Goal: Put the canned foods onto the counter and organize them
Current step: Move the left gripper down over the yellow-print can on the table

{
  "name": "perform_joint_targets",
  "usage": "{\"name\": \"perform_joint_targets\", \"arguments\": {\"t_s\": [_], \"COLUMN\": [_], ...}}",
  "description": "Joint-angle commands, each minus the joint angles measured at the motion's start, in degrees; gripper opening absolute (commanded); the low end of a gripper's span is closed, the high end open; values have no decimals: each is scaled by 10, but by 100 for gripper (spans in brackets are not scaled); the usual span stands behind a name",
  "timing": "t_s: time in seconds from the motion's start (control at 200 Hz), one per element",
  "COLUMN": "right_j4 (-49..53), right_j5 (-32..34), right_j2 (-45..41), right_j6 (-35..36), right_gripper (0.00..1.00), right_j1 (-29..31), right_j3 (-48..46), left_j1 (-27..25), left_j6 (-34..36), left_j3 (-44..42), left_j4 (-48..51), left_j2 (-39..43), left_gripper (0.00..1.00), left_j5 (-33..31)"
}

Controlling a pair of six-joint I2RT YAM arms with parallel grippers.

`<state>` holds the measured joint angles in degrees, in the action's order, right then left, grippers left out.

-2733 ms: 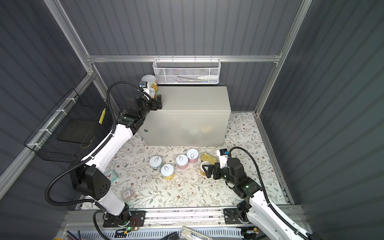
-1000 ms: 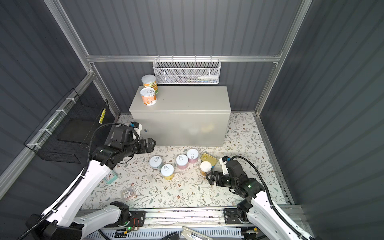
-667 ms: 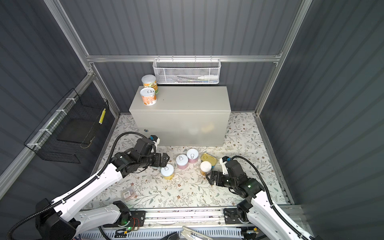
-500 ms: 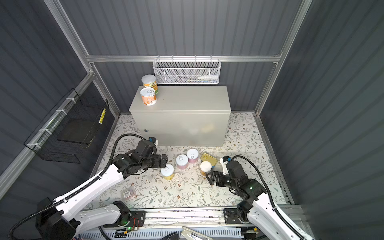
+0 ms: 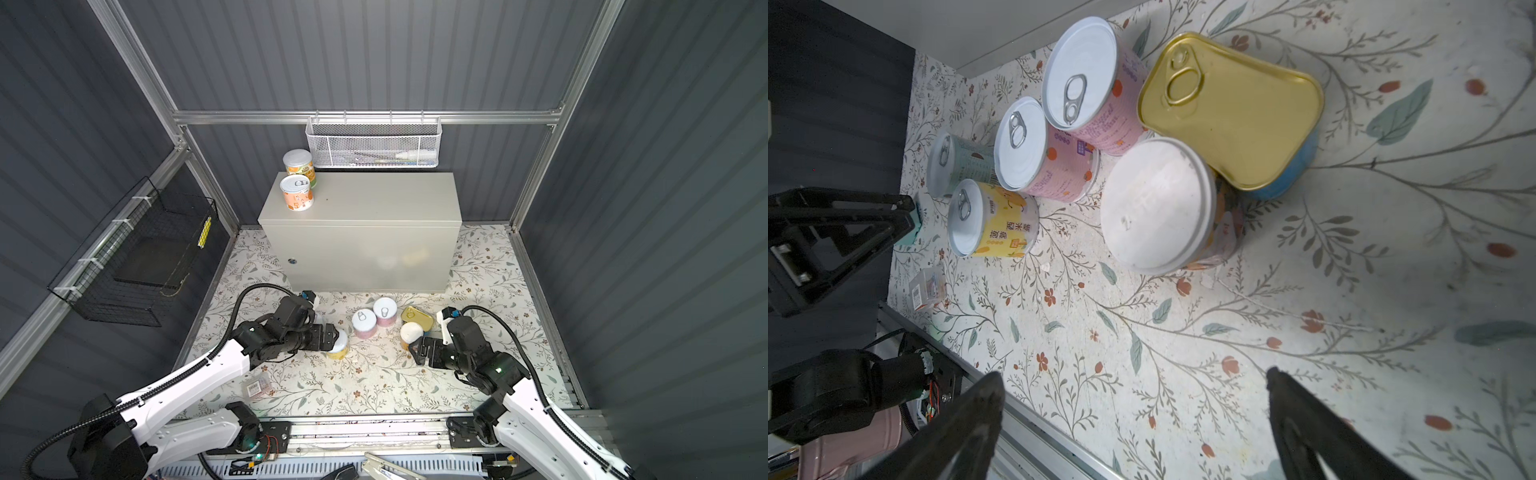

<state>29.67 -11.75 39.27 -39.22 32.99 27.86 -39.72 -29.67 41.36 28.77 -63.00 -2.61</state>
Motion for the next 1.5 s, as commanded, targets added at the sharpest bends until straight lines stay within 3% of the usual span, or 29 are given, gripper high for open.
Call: {"name": "perform_joint_targets", "arguments": {"t_s": [0.0,0.27,1.156,1.496], "right_j4": [-24,-30,-41,-30], "right_j5": [3,18,43,56], "right_j2": [12,55,107,109], "right_j6": [-6,1,-25,-28], "right_gripper": [99,99,99,99], "right_j1": [11,35,79,93], "right_j3": [17,41,81,95], "left_j1": [-4,-4,-44,-63], "left_j6": [-9,-23,15,17], "left_j3": [-16,-32,13,15], "left_j4": [-22,-72,-101,-95], "left_j2": [9,-18,-159,-177], "left_gripper": [100,100,99,90], "left_j5": [37,63,-4,-32]}}
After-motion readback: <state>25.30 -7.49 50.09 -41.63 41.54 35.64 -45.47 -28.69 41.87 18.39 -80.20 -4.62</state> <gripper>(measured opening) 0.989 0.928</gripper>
